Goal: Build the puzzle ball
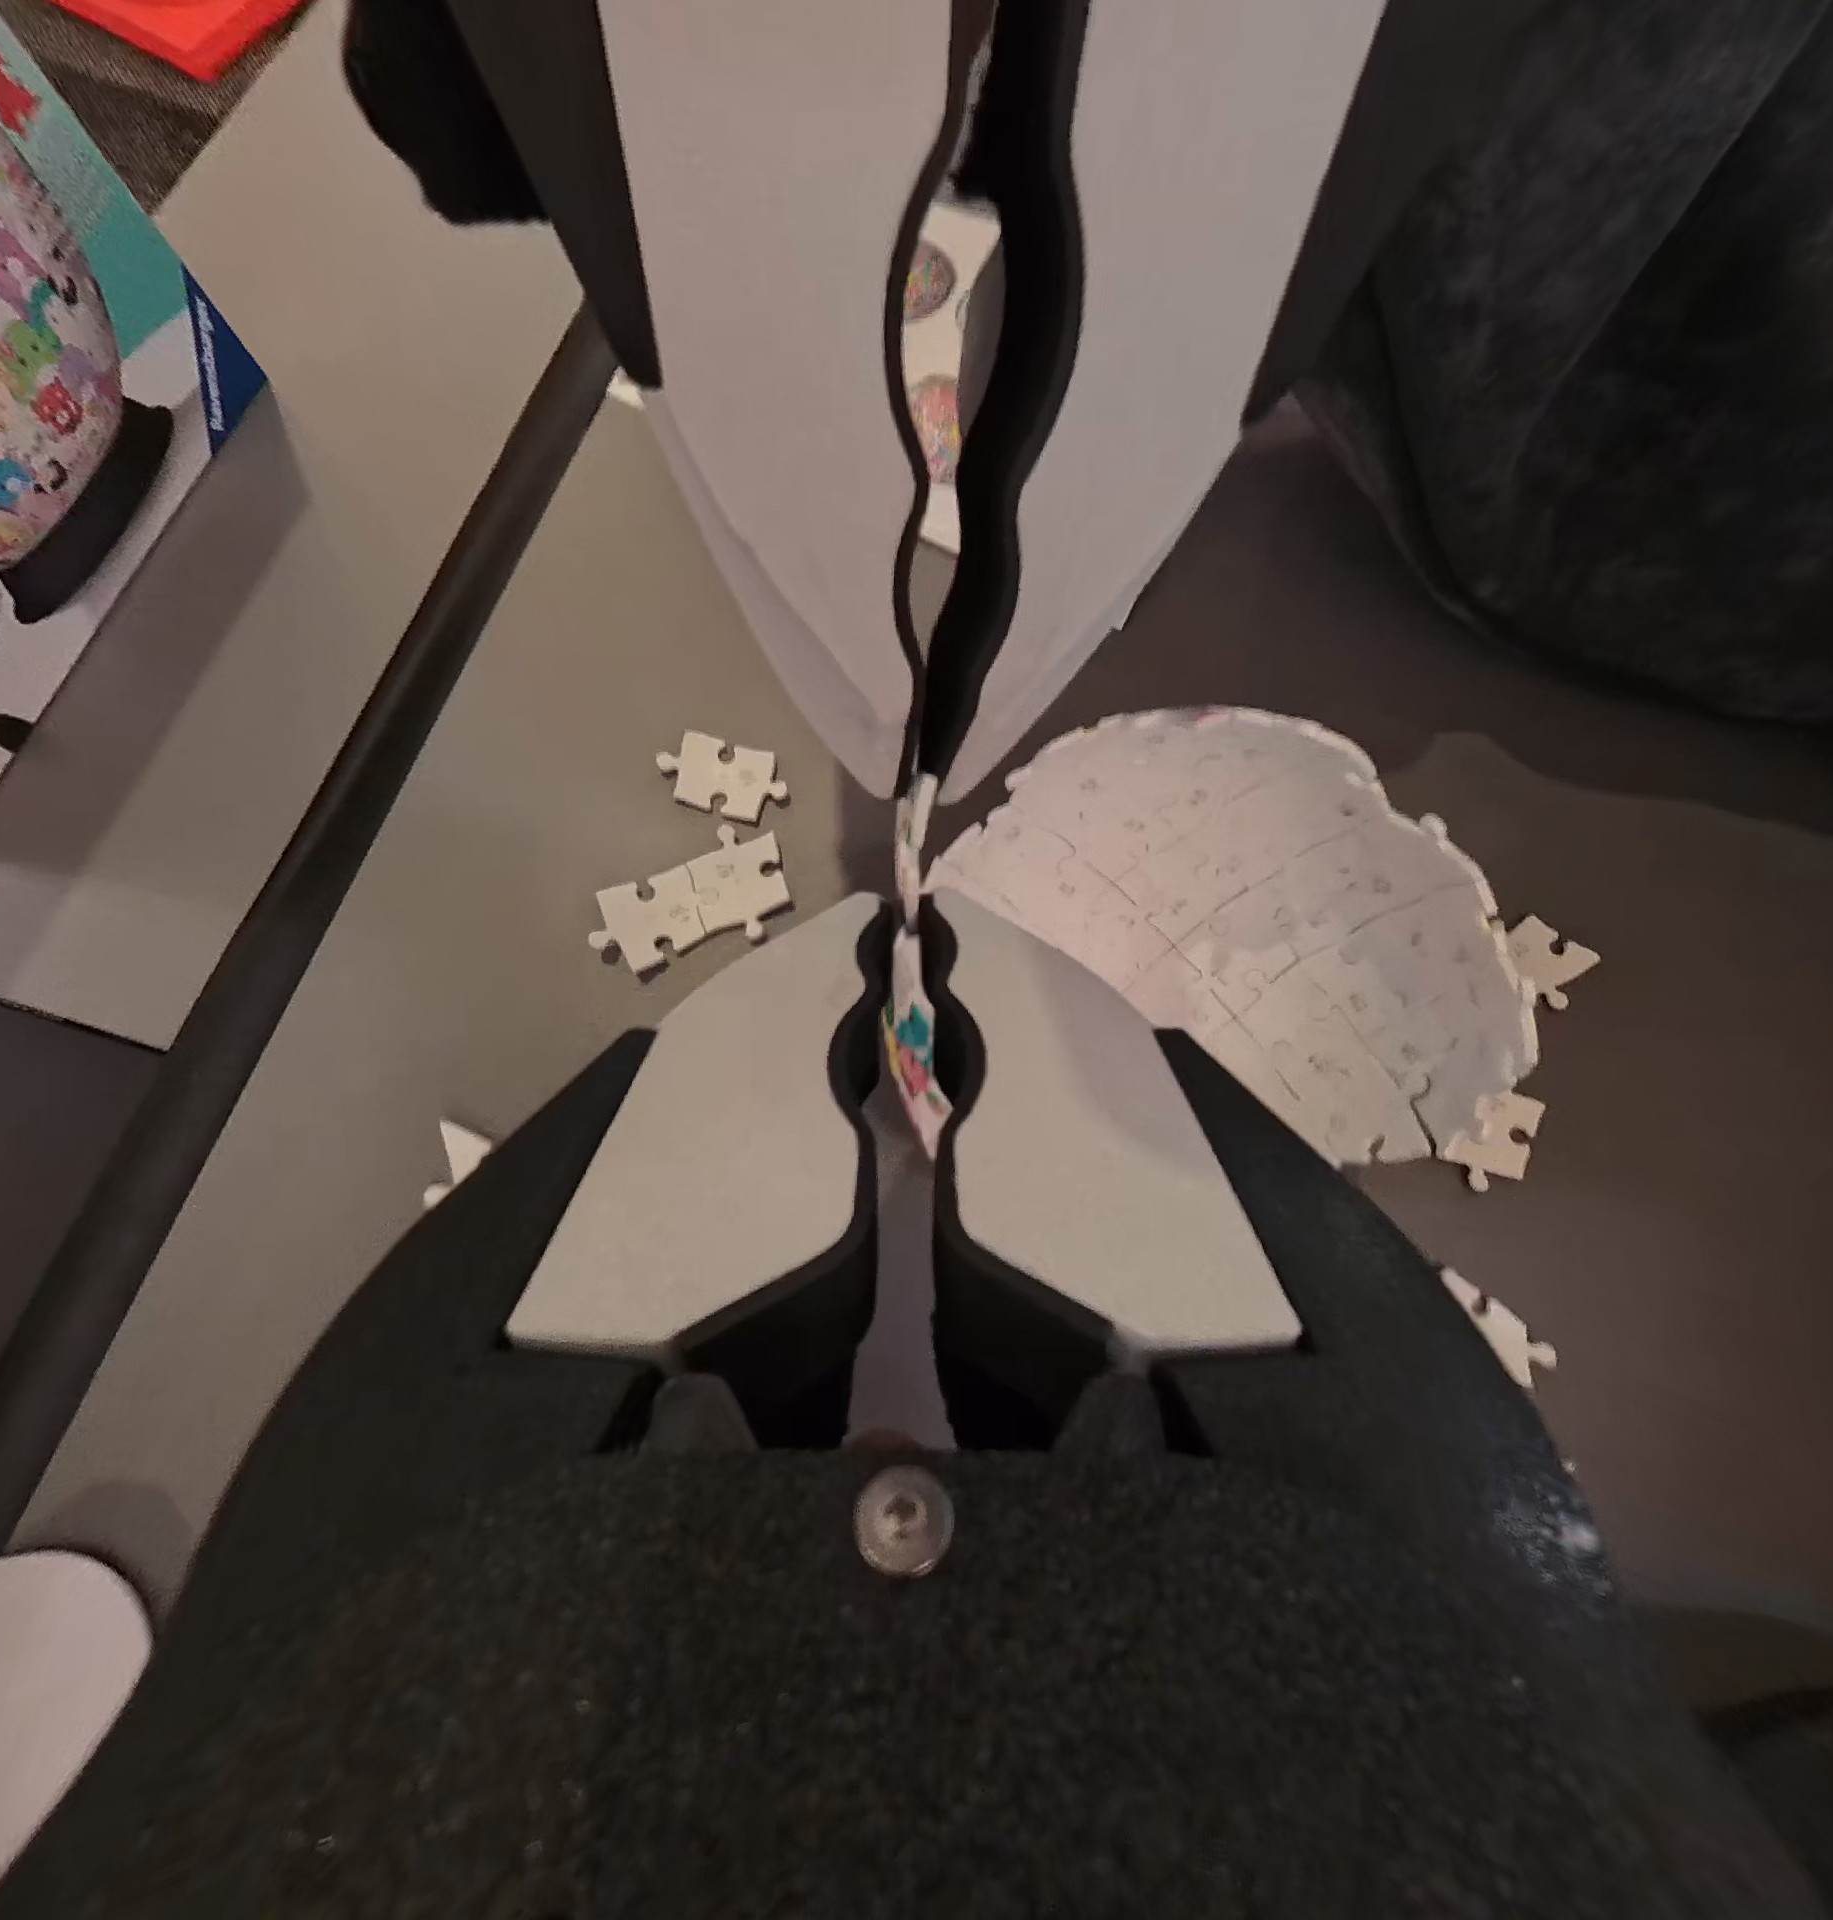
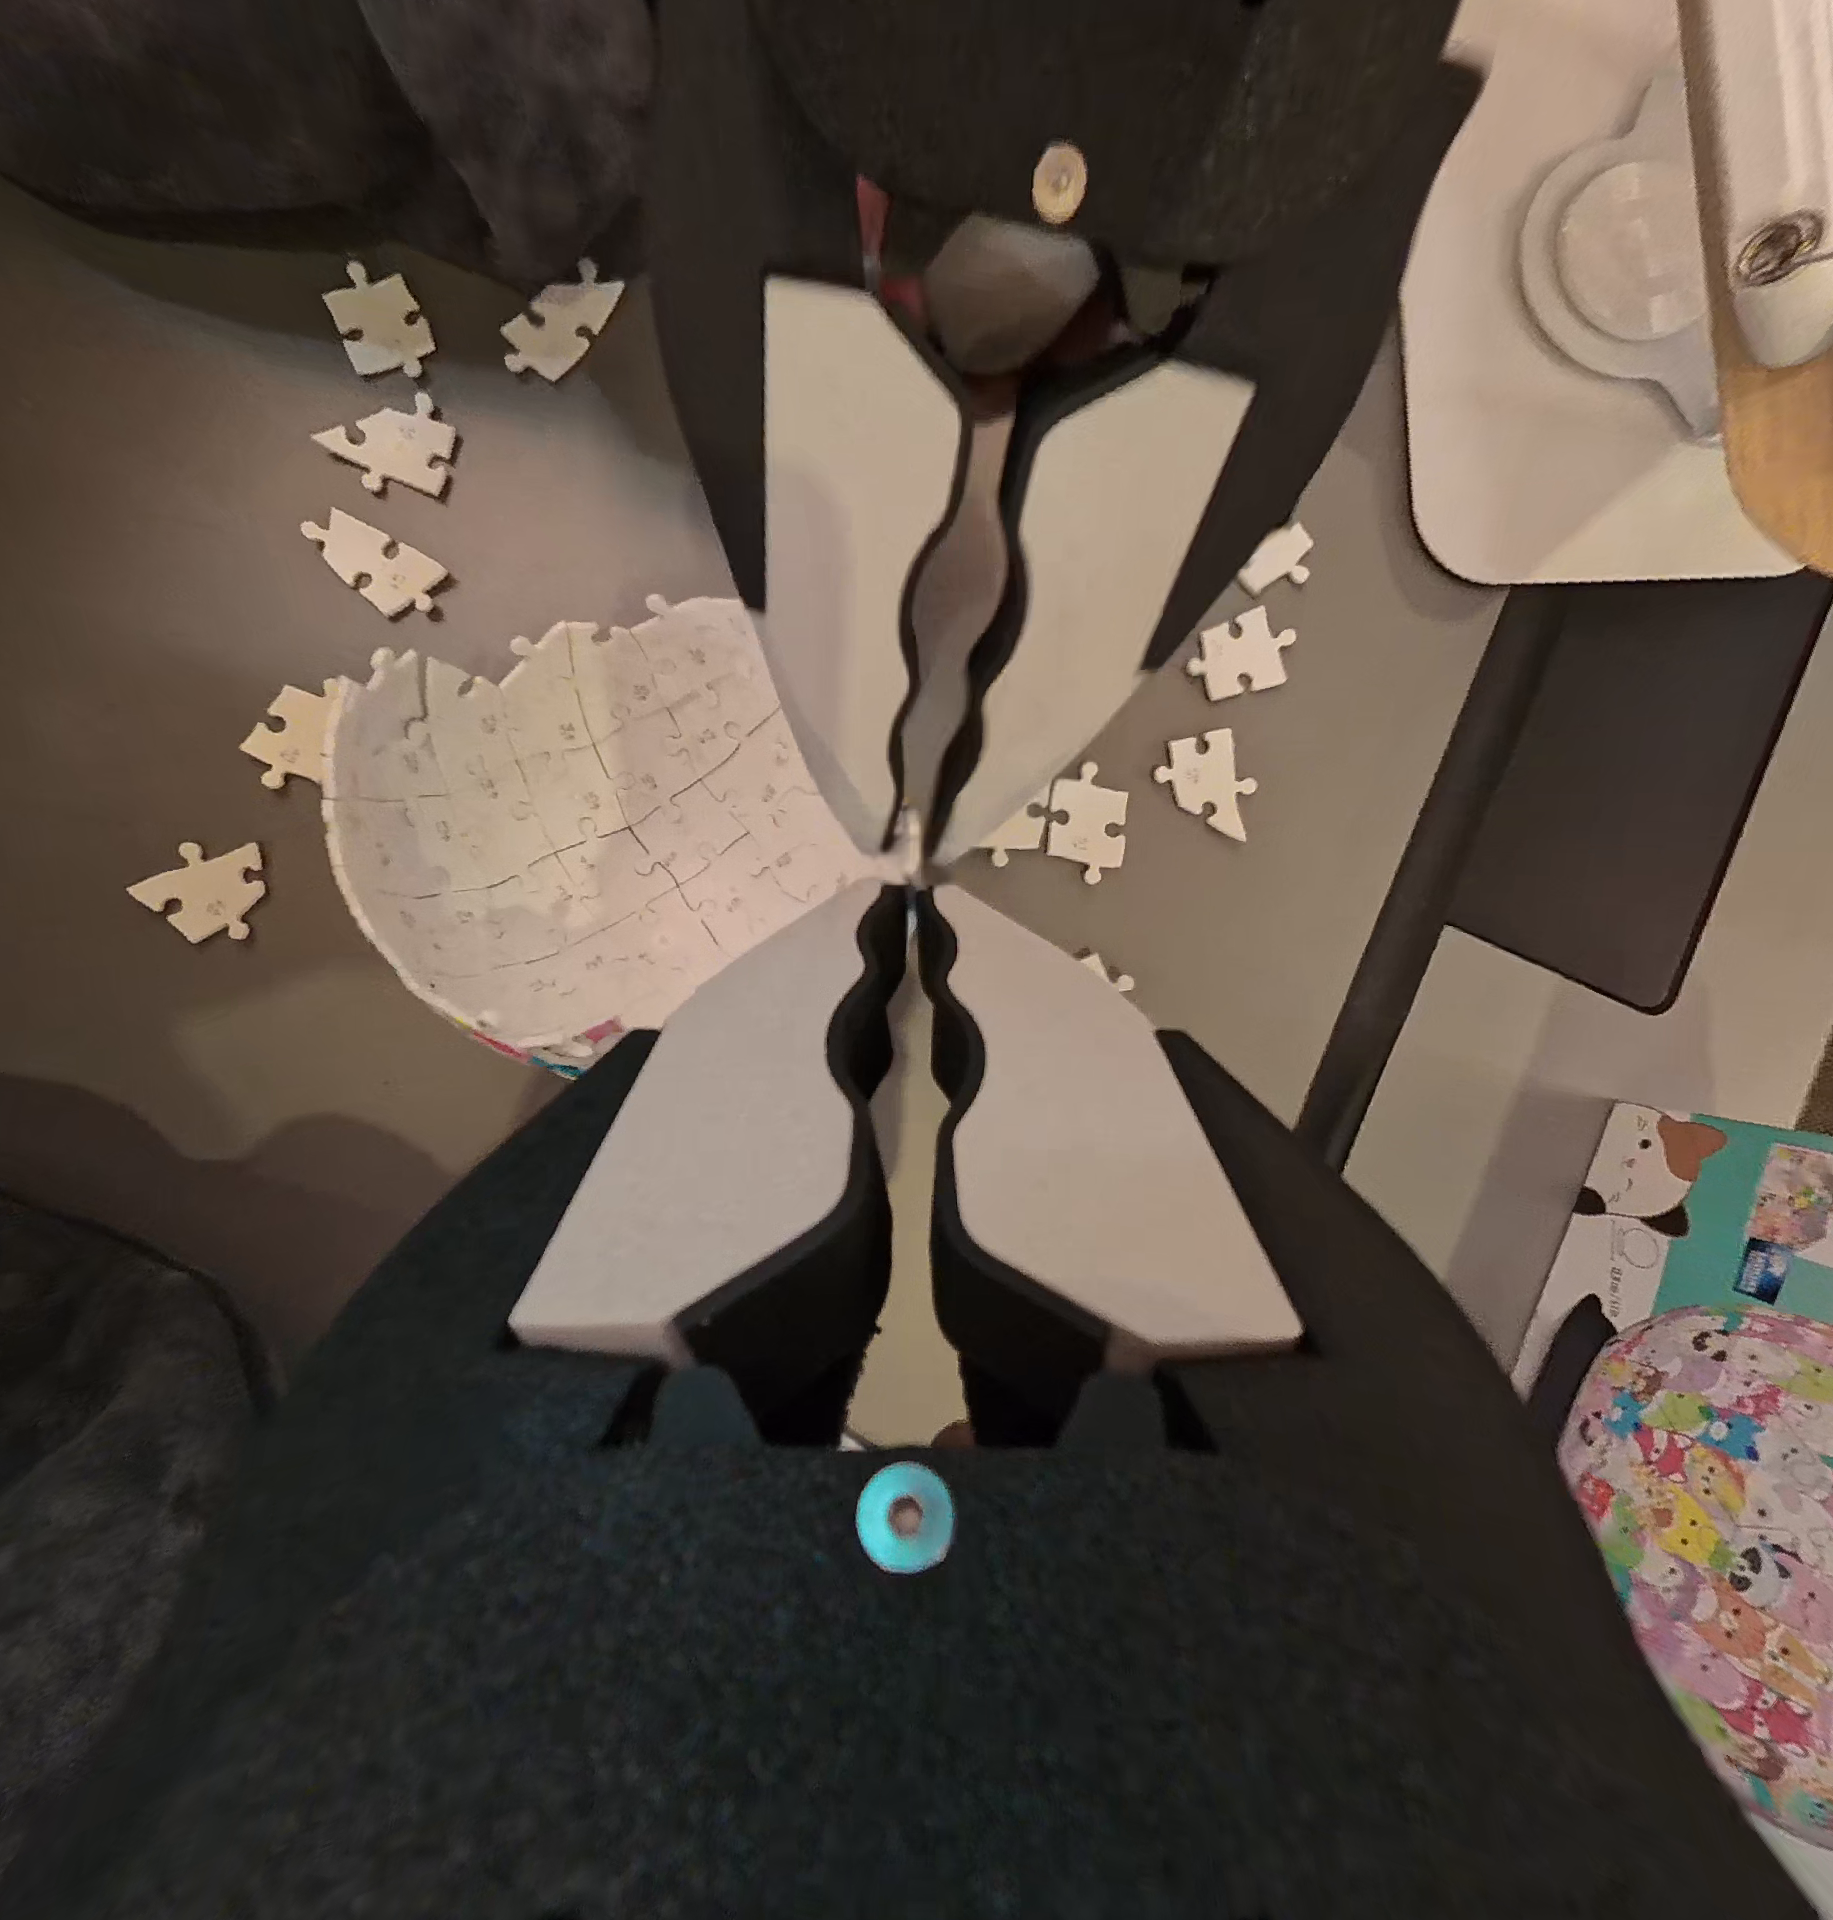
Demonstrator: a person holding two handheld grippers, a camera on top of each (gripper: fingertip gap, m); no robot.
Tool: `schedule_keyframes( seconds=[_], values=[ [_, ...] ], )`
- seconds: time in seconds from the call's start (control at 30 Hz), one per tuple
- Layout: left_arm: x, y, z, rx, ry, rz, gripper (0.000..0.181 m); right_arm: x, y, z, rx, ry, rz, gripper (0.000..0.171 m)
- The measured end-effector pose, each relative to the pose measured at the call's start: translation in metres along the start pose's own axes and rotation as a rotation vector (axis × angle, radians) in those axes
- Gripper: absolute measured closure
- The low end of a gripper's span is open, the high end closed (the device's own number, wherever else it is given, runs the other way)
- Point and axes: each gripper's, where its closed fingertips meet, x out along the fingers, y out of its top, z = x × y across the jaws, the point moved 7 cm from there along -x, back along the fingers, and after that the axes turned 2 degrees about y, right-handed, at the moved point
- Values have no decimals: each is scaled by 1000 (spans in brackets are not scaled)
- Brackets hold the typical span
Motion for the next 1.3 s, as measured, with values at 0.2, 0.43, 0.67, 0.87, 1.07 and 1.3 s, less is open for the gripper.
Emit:
schedule_keyframes(
  seconds=[0.2, 0.43, 0.67, 0.87, 1.07, 1.3],
  values=[
    [-21, -19, -17, -88, 31, -55, 160, 19, -7, -8, 85, 4, -149, 169],
    [15, -49, -49, -258, -17, -62, 170, 33, 3, -15, 153, -47, -315, 169],
    [41, -43, -53, -225, -78, 43, 181, 48, 1, -20, 173, -112, -386, 169],
    [52, -42, -46, -144, -130, 73, 181, 53, 4, -17, 169, -176, -403, 169],
    [66, -41, -43, -113, -139, 37, 181, 56, 0, -16, 184, -186, -415, 169],
    [73, -43, -40, -113, -156, 7, 181, 53, 1, -17, 179, -205, -422, 169]
  ],
)
